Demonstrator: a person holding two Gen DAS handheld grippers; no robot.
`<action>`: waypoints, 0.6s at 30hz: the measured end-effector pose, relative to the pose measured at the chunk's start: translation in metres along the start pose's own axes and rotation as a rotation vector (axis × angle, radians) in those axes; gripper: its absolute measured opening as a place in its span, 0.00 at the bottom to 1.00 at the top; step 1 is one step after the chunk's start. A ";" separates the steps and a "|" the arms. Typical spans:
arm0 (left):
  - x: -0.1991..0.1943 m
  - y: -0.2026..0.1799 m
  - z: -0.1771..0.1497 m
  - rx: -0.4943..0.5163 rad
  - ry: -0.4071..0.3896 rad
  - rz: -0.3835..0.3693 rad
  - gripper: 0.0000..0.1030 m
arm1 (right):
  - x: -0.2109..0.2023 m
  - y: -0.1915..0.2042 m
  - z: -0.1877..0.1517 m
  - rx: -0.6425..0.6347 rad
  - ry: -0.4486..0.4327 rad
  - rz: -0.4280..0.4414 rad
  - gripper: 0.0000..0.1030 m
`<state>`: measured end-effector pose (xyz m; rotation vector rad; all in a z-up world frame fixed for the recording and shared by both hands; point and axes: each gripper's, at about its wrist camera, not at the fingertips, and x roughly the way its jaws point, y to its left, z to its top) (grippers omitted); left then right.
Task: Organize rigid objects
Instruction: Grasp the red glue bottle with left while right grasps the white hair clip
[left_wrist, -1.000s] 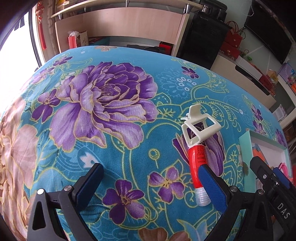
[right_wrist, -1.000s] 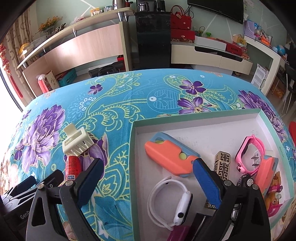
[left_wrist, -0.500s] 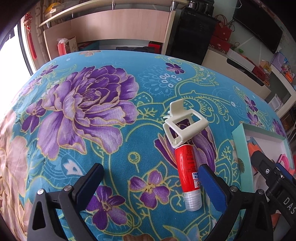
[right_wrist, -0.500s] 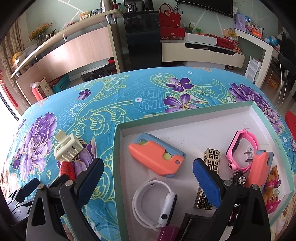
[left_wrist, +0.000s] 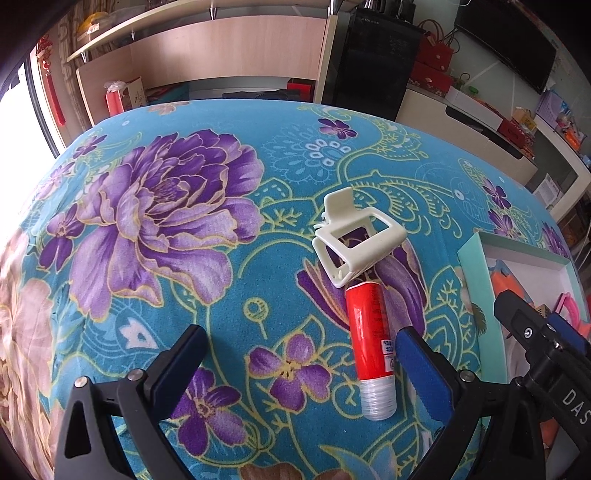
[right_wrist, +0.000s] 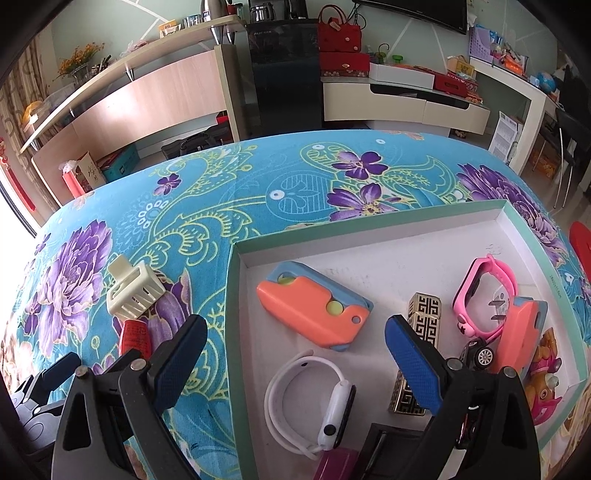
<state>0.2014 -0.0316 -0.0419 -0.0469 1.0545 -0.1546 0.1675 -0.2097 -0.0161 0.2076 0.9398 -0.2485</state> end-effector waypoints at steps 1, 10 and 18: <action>0.000 -0.001 0.000 0.007 0.001 0.004 1.00 | 0.000 0.001 0.000 -0.002 0.000 0.000 0.94; -0.007 0.018 0.000 -0.047 -0.011 0.035 1.00 | -0.001 0.001 0.000 -0.005 -0.004 0.006 0.94; -0.010 0.041 -0.002 -0.116 -0.012 0.093 0.99 | -0.009 0.022 0.004 -0.070 -0.035 0.061 0.94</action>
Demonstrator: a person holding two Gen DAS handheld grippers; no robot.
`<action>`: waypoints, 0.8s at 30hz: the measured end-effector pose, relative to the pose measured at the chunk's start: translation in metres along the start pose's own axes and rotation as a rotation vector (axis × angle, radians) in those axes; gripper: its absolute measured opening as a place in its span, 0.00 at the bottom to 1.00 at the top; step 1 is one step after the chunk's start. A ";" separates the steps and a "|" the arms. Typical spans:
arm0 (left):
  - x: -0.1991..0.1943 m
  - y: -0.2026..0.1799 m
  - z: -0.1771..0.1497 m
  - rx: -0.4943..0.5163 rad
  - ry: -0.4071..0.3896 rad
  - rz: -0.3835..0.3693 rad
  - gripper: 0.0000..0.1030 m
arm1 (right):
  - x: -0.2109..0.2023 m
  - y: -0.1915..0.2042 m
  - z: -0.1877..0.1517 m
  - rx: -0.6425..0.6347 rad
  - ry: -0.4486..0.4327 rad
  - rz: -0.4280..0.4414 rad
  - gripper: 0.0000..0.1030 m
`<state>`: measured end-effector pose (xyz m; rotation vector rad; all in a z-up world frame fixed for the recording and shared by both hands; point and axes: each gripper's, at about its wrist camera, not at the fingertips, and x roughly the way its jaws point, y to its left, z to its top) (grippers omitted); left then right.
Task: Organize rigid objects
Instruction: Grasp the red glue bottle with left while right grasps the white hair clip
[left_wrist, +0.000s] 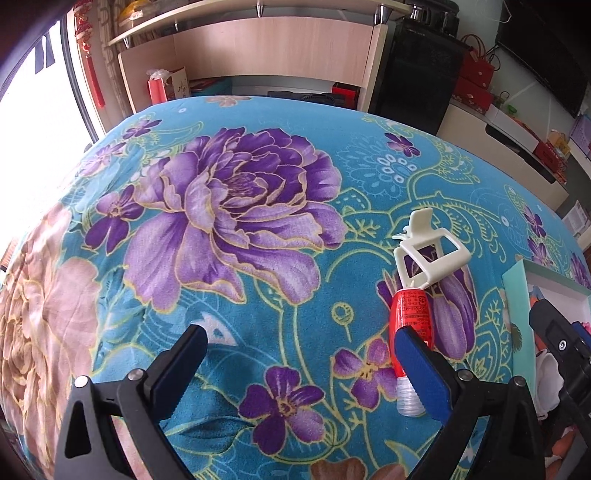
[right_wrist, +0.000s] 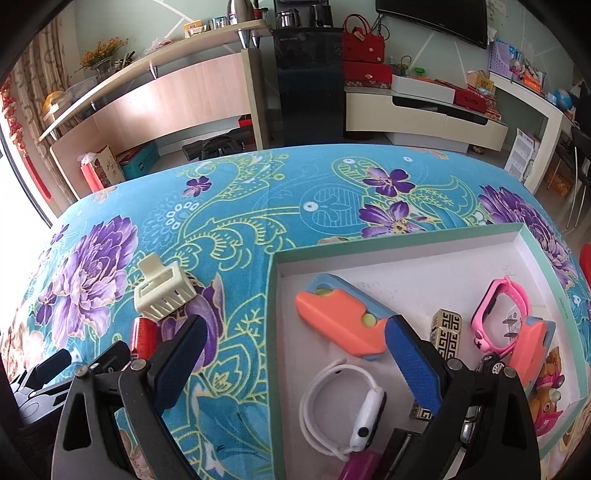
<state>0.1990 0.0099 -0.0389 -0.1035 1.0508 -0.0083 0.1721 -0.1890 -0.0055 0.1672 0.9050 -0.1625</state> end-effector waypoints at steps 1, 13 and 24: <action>0.000 -0.001 0.000 -0.004 0.001 -0.024 0.99 | 0.000 0.003 0.001 -0.005 -0.004 0.009 0.94; 0.009 -0.041 -0.007 0.160 0.015 -0.042 0.99 | -0.001 0.005 0.005 -0.016 -0.006 -0.005 0.94; 0.003 -0.020 -0.002 0.124 -0.011 -0.013 0.52 | 0.004 0.018 0.007 -0.057 0.006 0.000 0.94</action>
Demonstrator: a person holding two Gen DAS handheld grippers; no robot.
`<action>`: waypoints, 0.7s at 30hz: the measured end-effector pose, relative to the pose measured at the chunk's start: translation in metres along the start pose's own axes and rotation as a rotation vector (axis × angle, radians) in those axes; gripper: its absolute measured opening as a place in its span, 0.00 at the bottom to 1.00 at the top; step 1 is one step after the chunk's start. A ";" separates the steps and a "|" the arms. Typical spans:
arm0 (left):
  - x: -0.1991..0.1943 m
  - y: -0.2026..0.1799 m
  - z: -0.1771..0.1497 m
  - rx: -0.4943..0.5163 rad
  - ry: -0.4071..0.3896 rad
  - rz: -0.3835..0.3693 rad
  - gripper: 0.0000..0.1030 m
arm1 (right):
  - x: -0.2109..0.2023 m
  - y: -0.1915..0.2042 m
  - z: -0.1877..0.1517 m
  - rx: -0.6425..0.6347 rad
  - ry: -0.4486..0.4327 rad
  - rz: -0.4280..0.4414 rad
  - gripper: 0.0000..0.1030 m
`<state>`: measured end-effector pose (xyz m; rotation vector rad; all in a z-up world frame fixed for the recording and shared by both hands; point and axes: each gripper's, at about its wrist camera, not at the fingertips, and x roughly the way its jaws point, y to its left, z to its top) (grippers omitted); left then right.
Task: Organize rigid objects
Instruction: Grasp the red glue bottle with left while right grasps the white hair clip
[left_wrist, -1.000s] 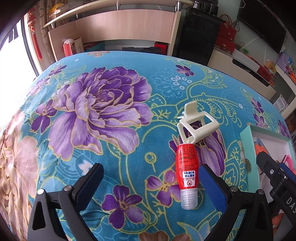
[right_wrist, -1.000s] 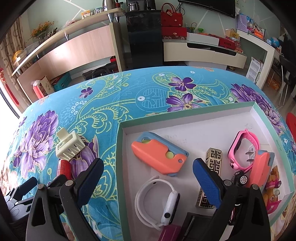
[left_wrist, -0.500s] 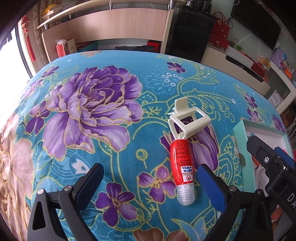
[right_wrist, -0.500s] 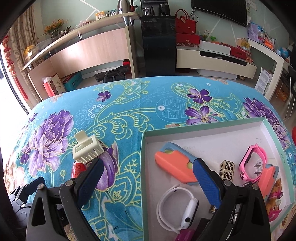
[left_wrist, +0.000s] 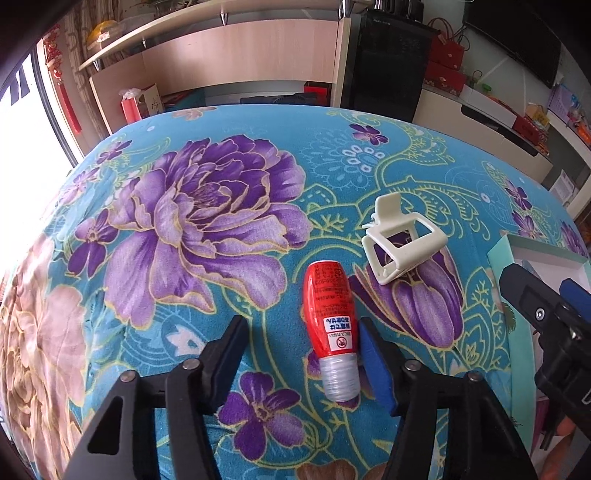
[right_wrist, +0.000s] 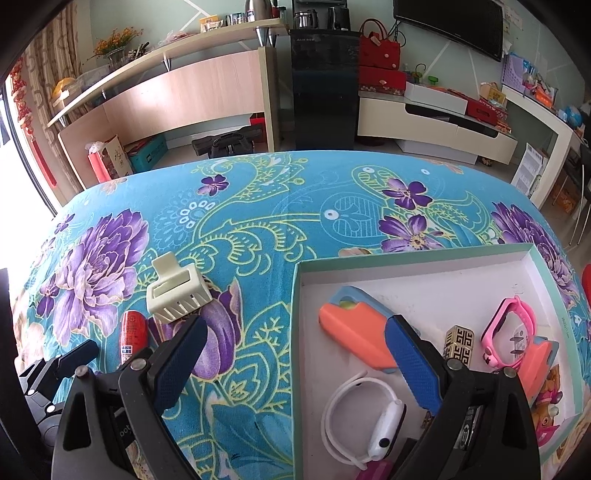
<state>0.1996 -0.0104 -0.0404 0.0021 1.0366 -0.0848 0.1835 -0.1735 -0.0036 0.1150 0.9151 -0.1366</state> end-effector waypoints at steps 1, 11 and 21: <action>-0.001 0.001 0.000 0.001 -0.002 -0.001 0.44 | 0.001 0.003 0.001 -0.010 -0.001 0.008 0.94; -0.007 0.033 -0.003 -0.088 -0.001 -0.037 0.27 | 0.015 0.055 0.012 -0.169 -0.010 0.091 0.92; -0.011 0.055 -0.003 -0.153 -0.002 -0.016 0.27 | 0.041 0.081 0.011 -0.234 0.036 0.119 0.72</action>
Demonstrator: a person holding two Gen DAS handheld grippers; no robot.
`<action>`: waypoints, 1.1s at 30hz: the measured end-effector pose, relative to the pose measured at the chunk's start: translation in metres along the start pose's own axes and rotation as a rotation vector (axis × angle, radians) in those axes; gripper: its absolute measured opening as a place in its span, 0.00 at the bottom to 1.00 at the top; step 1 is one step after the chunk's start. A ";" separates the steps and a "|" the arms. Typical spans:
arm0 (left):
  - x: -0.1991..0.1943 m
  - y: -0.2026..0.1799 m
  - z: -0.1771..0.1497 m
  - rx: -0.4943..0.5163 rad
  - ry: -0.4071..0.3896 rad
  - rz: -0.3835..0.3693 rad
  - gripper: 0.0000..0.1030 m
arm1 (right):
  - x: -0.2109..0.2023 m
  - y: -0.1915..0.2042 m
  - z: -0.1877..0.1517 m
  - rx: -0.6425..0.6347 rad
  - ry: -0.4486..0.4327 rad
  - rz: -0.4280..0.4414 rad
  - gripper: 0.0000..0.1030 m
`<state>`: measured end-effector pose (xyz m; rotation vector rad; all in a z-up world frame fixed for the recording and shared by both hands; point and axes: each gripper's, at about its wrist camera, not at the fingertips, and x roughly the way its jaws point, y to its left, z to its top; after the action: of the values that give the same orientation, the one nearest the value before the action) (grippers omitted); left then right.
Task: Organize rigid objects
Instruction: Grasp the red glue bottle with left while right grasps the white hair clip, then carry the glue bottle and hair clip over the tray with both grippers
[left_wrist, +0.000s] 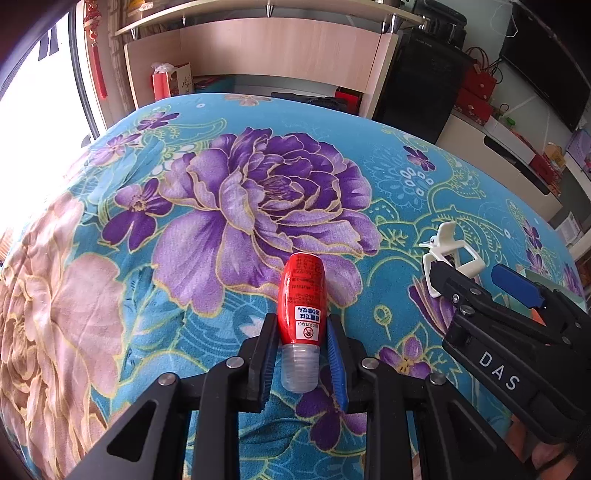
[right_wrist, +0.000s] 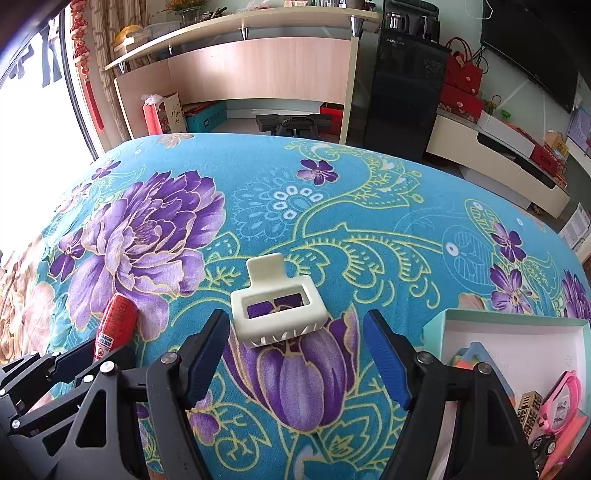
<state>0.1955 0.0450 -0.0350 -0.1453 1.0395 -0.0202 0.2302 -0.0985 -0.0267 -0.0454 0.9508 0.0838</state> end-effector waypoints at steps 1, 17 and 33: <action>0.000 0.000 0.000 0.000 0.000 0.000 0.27 | 0.001 0.001 0.000 -0.001 0.002 0.005 0.67; -0.056 -0.073 -0.005 0.157 -0.111 -0.199 0.27 | -0.086 -0.056 -0.036 0.079 -0.114 -0.103 0.52; -0.048 -0.212 -0.047 0.473 -0.055 -0.357 0.27 | -0.123 -0.180 -0.100 0.325 -0.068 -0.239 0.53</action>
<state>0.1421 -0.1659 0.0102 0.1005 0.9173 -0.5787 0.0944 -0.2914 0.0160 0.1432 0.8754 -0.2886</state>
